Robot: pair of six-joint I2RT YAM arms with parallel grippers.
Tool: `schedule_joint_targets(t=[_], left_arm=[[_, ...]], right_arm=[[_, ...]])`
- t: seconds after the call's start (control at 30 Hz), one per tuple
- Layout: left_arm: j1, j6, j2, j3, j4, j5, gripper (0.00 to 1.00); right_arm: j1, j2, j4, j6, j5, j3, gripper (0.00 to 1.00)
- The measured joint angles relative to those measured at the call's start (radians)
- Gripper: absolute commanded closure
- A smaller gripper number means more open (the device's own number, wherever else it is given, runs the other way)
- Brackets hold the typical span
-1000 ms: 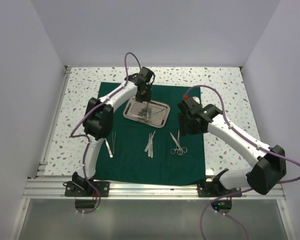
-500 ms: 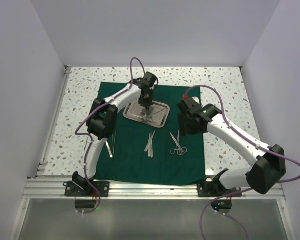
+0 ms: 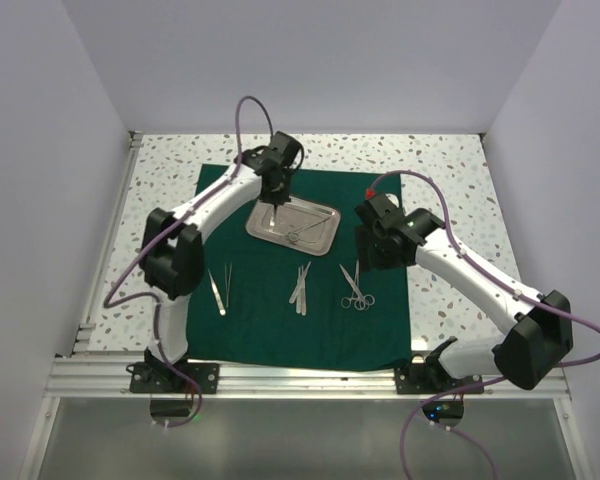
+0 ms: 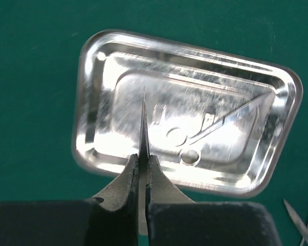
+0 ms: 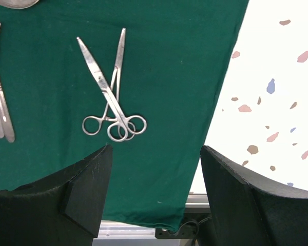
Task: Open and lay out the surgical kit
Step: Pick up the medical item from the container, then place the medical item in the surgical kit.
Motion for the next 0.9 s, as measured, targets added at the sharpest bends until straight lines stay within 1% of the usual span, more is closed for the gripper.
schedule_joint_targets(t=[0.17,0.27,0.33,0.4,0.57,0.63,0.7,0.73,0.77,0.8,0.83,0.9], left_arm=[[0.0,-0.01,-0.332,-0.278,0.007,-0.063,1.0],[0.0,-0.034,-0.463,-0.459,0.021,-0.084,1.0],[0.0,-0.055,-0.512,-0.586,0.036,-0.092,1.0],[0.0,-0.076,-0.529,-0.696,0.039,-0.095,1.0],[0.0,-0.11,-0.55,-0.861,0.045,-0.098,0.99],[0.0,-0.119,-0.565,-0.887,0.047,-0.099,0.95],[0.0,-0.119,-0.578,-0.89,0.051,-0.1,0.77],[0.0,-0.119,-0.585,-0.89,0.059,-0.103,0.65],[0.0,-0.119,-0.591,-0.888,0.066,-0.105,0.38],[0.0,-0.114,-0.595,-0.885,0.068,-0.106,0.25],[0.0,-0.114,-0.597,-0.874,0.066,-0.109,0.01],[0.0,-0.114,-0.597,-0.846,0.068,-0.114,0.0]], right_arm=[[0.0,-0.012,0.016,-0.002,-0.023,-0.008,0.27],[0.0,-0.018,0.027,-0.004,-0.043,-0.021,0.28],[0.0,-0.018,0.031,-0.005,-0.046,-0.026,0.28],[0.0,-0.021,0.034,-0.006,-0.052,-0.034,0.28],[0.0,-0.034,0.035,-0.008,-0.069,-0.047,0.28],[0.0,-0.04,0.035,-0.008,-0.07,-0.051,0.28],[0.0,-0.046,0.036,-0.008,-0.071,-0.052,0.28],[0.0,-0.05,0.036,-0.008,-0.071,-0.053,0.28],[0.0,-0.054,0.036,-0.007,-0.071,-0.055,0.28],[0.0,-0.06,0.038,-0.007,-0.072,-0.058,0.28],[0.0,-0.064,0.038,-0.007,-0.071,-0.062,0.28],[0.0,-0.076,0.037,-0.006,-0.071,-0.071,0.28]])
